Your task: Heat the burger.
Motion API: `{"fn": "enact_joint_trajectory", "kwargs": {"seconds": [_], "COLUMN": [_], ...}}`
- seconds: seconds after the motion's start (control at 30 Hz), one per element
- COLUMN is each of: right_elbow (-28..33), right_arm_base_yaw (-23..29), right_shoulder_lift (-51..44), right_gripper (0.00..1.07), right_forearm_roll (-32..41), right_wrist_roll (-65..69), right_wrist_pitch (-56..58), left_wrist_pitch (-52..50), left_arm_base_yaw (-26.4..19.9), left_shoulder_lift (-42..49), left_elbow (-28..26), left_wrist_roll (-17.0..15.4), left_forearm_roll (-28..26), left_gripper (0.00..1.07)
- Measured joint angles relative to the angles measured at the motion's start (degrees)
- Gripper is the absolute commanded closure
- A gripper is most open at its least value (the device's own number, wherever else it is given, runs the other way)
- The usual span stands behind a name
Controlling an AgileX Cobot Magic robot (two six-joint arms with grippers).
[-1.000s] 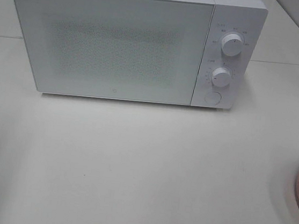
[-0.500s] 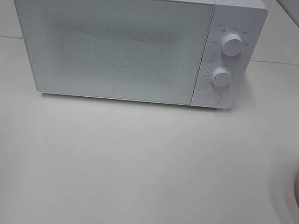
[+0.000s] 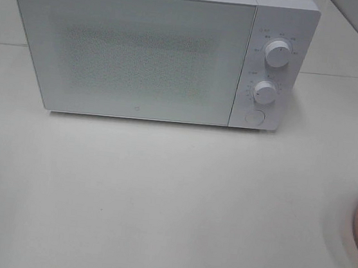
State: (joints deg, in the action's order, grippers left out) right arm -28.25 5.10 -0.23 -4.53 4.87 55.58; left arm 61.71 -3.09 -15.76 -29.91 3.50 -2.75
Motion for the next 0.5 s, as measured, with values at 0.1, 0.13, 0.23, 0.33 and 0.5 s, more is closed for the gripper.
{"fn": "enact_joint_trajectory", "kwargs": {"seconds": [0.1, 0.13, 0.23, 0.33, 0.5], "right_elbow": [0.0, 0.0, 0.0, 0.0, 0.0], "right_arm_base_yaw": [0.0, 0.0, 0.0, 0.0, 0.0], "right_shoulder_lift": [0.0, 0.0, 0.0, 0.0, 0.0], "right_gripper": [0.32, 0.32, 0.32, 0.32, 0.32], "right_forearm_roll": [0.0, 0.0, 0.0, 0.0, 0.0], "right_wrist_roll": [0.0, 0.0, 0.0, 0.0, 0.0], "right_wrist_pitch": [0.0, 0.0, 0.0, 0.0, 0.0], "left_wrist_pitch": [0.0, 0.0, 0.0, 0.0, 0.0], "left_arm_base_yaw": [0.0, 0.0, 0.0, 0.0, 0.0], "left_shoulder_lift": [4.13, 4.13, 10.66, 14.78, 16.04], "left_elbow": [0.0, 0.0, 0.0, 0.0, 0.0], "left_wrist_roll": [0.0, 0.0, 0.0, 0.0, 0.0], "left_forearm_roll": [0.0, 0.0, 0.0, 0.0, 0.0], "left_gripper": [0.06, 0.06, 0.06, 0.06, 0.06]}}
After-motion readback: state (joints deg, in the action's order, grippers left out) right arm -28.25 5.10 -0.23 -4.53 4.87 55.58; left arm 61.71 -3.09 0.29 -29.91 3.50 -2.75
